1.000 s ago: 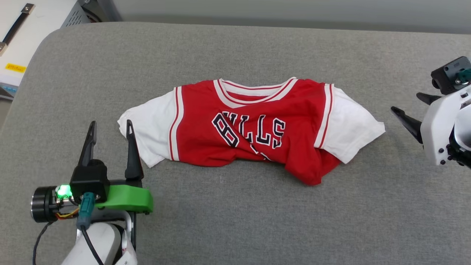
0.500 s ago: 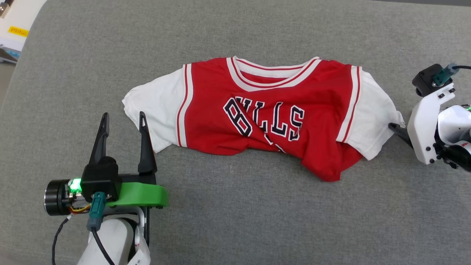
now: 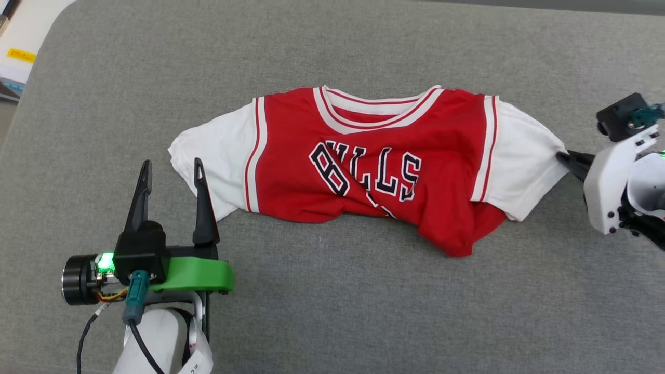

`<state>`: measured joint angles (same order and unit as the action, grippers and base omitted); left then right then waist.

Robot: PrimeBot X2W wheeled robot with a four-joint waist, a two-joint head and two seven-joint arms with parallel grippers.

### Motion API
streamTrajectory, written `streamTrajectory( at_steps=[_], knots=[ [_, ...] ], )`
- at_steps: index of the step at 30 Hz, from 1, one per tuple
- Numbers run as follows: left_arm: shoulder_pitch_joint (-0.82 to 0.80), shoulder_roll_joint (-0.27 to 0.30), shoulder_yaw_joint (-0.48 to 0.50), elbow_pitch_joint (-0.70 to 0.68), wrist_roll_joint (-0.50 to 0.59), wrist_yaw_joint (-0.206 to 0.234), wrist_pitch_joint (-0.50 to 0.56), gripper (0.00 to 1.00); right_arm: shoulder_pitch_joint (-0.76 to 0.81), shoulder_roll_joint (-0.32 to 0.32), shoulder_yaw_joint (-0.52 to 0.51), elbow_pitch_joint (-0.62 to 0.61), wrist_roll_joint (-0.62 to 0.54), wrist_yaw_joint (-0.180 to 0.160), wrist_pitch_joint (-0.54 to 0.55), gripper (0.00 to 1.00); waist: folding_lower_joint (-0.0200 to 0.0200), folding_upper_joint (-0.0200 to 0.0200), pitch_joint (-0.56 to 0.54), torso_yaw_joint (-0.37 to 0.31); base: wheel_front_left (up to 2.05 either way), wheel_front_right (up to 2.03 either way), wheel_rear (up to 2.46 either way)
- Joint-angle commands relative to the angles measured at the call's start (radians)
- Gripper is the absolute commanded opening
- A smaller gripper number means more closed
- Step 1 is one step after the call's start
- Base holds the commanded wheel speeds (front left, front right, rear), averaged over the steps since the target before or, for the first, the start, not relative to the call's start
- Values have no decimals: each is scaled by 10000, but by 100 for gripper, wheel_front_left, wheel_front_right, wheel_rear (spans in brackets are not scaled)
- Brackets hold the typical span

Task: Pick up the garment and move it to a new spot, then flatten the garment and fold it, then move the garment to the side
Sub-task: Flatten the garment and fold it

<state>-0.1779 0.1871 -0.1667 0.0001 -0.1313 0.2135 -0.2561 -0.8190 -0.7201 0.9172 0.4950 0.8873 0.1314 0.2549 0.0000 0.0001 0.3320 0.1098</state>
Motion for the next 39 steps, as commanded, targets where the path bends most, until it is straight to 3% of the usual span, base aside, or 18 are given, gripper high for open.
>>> streamTrajectory(
  at_steps=[1, 9, 15, 20, 27, 30, 31, 32, 39],
  knots=[
    [267, -81, 83, 46, 134, -109, -57, 100, 160, -277, -61, -152, 105, -7, -331, 0, 0, -1, -285, -176, 0, 0, 0],
    [640, -273, 409, 133, 338, -443, -57, 100, 915, -1561, -708, -961, 650, -7, -879, 0, 0, -1, -537, -528, 0, 0, 0],
    [557, -423, 524, 155, 503, -680, -57, 100, 1378, -2139, -1441, -1048, 1171, -7, -544, 0, 0, -1, -279, -555, 0, 0, 0],
    [369, -527, 582, 233, 628, -843, -57, 100, 1328, -1954, -1709, -281, 1192, -7, 63, 0, 0, -1, 11, -460, 0, 0, 0],
    [204, -688, 604, 440, 767, -1001, -57, 100, 1401, -954, -1429, 1530, 1018, -7, 880, 0, 0, -1, 148, -283, 0, 0, 0],
    [223, -707, 690, 521, 782, -1039, -57, 100, 1479, -646, -1502, 1804, 1217, -7, 664, 0, 0, -1, 81, -314, 0, 0, 0],
    [239, -696, 742, 564, 780, -1059, -57, 100, 1486, -595, -1538, 1872, 1208, -7, 443, 26, 0, -1, 27, -343, 0, 0, 0],
    [241, -678, 785, 605, 782, -1079, -57, 100, 1489, -569, -1584, 1916, 1183, -7, 201, 100, 0, -1, -30, -366, 0, 0, 0],
    [68, -362, 1123, 758, 773, -1380, -57, 100, 1828, -459, -2174, 1608, 1081, -7, -2197, 100, 0, -1, -612, -679, 0, 0, 0]
  ],
)
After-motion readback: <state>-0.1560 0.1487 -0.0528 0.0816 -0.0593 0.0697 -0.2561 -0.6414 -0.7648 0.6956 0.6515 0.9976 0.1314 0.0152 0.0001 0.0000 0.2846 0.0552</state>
